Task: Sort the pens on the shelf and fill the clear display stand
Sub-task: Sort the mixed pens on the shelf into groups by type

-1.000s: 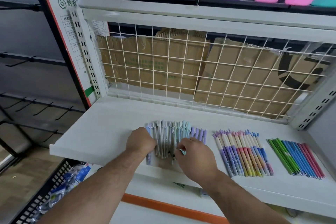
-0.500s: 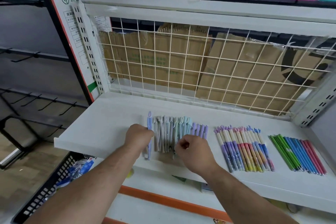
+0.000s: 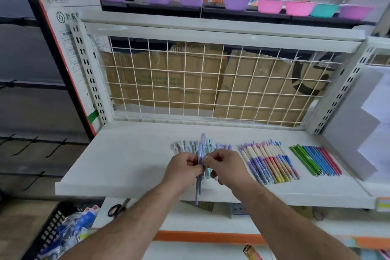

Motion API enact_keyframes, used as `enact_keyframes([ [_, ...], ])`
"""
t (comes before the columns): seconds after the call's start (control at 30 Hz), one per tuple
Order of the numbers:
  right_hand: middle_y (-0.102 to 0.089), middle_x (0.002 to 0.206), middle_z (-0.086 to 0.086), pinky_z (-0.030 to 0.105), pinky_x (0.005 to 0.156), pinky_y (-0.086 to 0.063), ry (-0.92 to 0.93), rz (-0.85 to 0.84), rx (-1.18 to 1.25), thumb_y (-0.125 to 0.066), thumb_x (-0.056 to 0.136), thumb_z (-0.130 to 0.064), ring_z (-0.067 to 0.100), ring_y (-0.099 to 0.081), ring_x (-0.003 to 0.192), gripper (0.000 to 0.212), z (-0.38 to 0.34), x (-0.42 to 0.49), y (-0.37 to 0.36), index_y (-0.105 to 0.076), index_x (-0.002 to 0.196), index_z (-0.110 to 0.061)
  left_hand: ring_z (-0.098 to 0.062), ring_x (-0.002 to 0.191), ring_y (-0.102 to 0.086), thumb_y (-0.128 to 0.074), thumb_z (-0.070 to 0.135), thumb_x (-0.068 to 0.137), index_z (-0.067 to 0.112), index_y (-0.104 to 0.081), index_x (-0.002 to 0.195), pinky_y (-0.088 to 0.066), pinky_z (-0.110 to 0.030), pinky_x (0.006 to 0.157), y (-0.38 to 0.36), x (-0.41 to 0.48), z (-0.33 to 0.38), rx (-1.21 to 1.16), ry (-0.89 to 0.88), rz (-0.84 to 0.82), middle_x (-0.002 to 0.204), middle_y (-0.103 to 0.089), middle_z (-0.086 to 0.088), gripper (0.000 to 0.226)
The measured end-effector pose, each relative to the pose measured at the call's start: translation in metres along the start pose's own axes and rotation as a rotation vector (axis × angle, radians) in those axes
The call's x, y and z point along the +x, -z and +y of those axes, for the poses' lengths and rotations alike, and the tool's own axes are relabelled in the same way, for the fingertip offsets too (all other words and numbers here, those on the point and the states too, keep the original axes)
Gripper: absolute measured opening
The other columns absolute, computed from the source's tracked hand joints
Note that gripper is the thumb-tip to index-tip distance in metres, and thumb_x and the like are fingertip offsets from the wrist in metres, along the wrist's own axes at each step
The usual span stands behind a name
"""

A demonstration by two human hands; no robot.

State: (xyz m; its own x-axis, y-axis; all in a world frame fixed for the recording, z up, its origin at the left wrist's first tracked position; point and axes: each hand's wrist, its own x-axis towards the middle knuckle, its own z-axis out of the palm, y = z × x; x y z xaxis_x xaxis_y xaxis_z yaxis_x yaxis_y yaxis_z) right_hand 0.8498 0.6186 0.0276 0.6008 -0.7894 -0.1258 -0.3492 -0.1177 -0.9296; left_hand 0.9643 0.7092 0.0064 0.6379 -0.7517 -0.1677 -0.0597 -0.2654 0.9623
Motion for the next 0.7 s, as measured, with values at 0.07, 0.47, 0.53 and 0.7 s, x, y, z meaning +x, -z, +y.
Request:
enact_keyframes([
  [0.07, -0.065, 0.058, -0.002, 0.025, 0.043, -0.04, -0.01, 0.035, -0.003, -0.071, 0.091, -0.016, 0.012, -0.057, 0.051, 0.012, 0.001, -0.01, 0.003, -0.071, 0.082, -0.008, -0.013, 0.057, -0.058, -0.073, 0.007, 0.083, 0.008, -0.067, 0.088, -0.044, -0.027, 0.054, -0.004, -0.008, 0.002, -0.008, -0.021, -0.061, 0.067, -0.068, -0.001, 0.007],
  [0.47, -0.07, 0.068, 0.008, 0.028, 0.047, -0.047, -0.075, 0.244, 0.075, -0.066, 0.093, -0.012, 0.014, -0.068, 0.059, 0.011, 0.021, -0.069, 0.052, -0.064, 0.083, -0.006, -0.008, 0.063, -0.067, -0.067, 0.004, 0.091, 0.026, -0.066, 0.096, -0.052, -0.021, 0.054, -0.05, -0.043, 0.015, -0.041, -0.115, -0.323, 0.069, -0.072, 0.004, 0.022],
  [0.53, -0.071, 0.069, 0.007, 0.027, 0.046, -0.047, -0.081, 0.276, 0.074, -0.065, 0.093, -0.013, 0.013, -0.068, 0.058, 0.01, 0.026, -0.079, 0.066, -0.065, 0.084, -0.007, -0.01, 0.063, -0.068, -0.067, 0.004, 0.091, 0.036, -0.061, 0.096, -0.052, -0.021, 0.053, -0.065, -0.046, 0.019, -0.036, -0.136, -0.352, 0.07, -0.072, 0.005, 0.033],
  [0.7, -0.072, 0.074, 0.016, 0.03, 0.048, -0.047, -0.102, 0.329, 0.165, -0.067, 0.089, -0.01, 0.019, -0.062, 0.053, 0.003, 0.043, -0.102, 0.116, -0.066, 0.089, -0.007, -0.014, 0.068, -0.07, -0.069, 0.008, 0.09, 0.038, -0.062, 0.104, -0.055, -0.027, 0.058, -0.116, -0.057, 0.035, -0.038, -0.173, -0.436, 0.077, -0.073, -0.001, 0.034],
])
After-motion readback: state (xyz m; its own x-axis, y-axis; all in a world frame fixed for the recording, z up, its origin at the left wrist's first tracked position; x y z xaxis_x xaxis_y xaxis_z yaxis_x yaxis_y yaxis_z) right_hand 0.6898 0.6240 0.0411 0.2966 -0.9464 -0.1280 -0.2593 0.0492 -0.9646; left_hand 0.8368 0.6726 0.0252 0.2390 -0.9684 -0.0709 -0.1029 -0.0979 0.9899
